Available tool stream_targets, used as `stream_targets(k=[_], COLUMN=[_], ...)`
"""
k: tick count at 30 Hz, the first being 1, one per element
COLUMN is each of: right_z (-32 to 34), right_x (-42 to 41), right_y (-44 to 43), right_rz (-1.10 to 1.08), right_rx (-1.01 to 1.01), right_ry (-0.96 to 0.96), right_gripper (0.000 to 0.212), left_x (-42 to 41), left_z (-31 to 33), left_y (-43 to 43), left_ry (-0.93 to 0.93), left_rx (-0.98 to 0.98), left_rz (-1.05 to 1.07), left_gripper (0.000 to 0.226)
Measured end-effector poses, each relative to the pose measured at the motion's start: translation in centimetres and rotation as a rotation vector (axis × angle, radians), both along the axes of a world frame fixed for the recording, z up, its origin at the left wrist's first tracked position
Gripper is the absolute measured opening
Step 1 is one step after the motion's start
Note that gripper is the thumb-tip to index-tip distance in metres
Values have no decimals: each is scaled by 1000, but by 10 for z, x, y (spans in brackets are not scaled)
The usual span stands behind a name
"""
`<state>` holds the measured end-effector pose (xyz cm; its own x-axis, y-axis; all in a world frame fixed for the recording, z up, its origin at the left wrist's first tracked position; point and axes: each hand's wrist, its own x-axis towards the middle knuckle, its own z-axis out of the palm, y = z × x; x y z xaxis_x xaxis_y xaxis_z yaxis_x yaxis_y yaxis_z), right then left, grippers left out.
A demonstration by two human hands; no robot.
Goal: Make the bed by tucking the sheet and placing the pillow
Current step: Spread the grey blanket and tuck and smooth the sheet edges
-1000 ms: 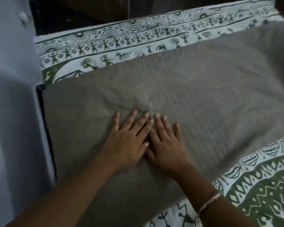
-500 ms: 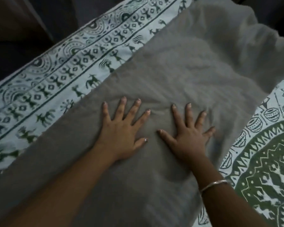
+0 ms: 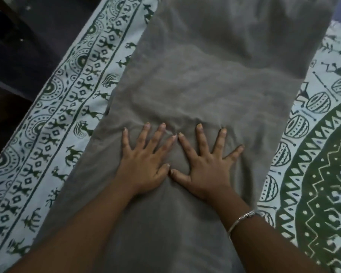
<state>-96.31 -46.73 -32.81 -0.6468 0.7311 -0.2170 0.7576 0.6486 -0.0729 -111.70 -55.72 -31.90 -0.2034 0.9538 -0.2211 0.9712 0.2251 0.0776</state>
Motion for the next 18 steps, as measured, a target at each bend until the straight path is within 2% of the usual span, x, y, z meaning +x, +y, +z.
stream_targets(k=[7, 12, 16, 18], right_z=[-10, -5, -2, 1], right_x=[0, 1, -7, -12], right_y=[0, 0, 30, 56], right_rz=[-10, 0, 35, -27], right_rx=[35, 35, 81, 123], right_ry=[94, 155, 148, 134], right_gripper=[83, 83, 79, 75], left_x=[6, 11, -6, -25], left_z=[-13, -11, -12, -9], left_y=[3, 37, 80, 106], left_ry=[109, 49, -30, -26], left_rx=[41, 173, 301, 281], left_rz=[27, 78, -87, -192], left_gripper=[68, 64, 60, 62])
